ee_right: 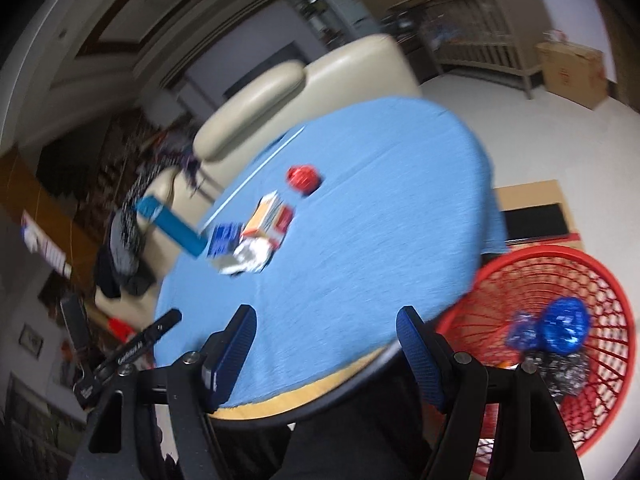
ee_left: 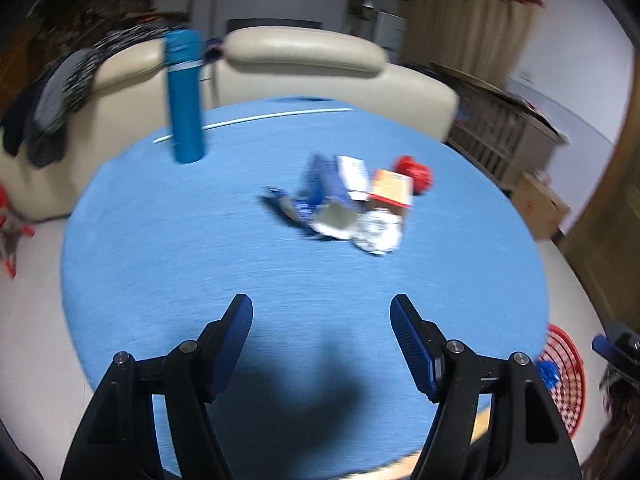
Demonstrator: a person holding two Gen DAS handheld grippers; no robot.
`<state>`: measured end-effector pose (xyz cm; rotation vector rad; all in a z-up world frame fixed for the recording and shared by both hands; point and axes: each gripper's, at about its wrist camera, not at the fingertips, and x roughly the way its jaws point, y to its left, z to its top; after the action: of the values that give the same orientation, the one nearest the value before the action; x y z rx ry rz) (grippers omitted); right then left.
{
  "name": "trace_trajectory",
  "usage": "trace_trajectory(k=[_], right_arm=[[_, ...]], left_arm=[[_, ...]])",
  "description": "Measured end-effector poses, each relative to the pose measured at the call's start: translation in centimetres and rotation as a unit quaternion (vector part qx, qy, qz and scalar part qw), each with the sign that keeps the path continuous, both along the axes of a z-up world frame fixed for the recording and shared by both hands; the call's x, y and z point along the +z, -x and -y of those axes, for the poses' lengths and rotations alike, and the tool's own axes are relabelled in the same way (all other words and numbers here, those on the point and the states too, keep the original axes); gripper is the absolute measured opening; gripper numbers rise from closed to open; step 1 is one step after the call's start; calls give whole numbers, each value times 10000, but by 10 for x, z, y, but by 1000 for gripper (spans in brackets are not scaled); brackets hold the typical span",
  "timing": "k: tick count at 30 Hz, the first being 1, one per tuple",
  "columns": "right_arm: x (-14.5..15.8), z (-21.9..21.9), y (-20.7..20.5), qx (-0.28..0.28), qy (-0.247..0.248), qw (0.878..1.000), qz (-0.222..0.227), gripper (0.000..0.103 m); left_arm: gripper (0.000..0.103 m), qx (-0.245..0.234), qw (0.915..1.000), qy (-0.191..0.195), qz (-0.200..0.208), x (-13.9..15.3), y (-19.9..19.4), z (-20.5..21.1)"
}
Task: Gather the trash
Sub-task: 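Move the right tool to the orange-and-white box and grasp it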
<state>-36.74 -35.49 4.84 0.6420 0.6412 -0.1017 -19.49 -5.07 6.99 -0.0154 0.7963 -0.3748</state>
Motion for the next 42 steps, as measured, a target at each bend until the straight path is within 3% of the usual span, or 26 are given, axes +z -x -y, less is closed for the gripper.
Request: trace_trajectory(k=[7, 15, 22, 32, 42], right_arm=[[-11, -33, -45, 387, 197, 9981, -430, 76], [-29, -45, -92, 547, 292, 9942, -881, 76], [-28, -44, -139, 599, 270, 9934, -942, 76], [-10, -47, -248, 456, 513, 9940, -852, 76], [-31, -67, -334, 522, 835, 9845, -1450, 76]], left_arm=[[72, 433, 9989, 68, -168, -24, -19, -33], [72, 416, 9988, -75, -260, -40, -31, -36], [72, 475, 9981, -78, -384, -49, -40, -39], [72, 423, 9982, -188, -382, -52, -45, -33], [72, 601, 9970, -76, -485, -53, -57, -44]])
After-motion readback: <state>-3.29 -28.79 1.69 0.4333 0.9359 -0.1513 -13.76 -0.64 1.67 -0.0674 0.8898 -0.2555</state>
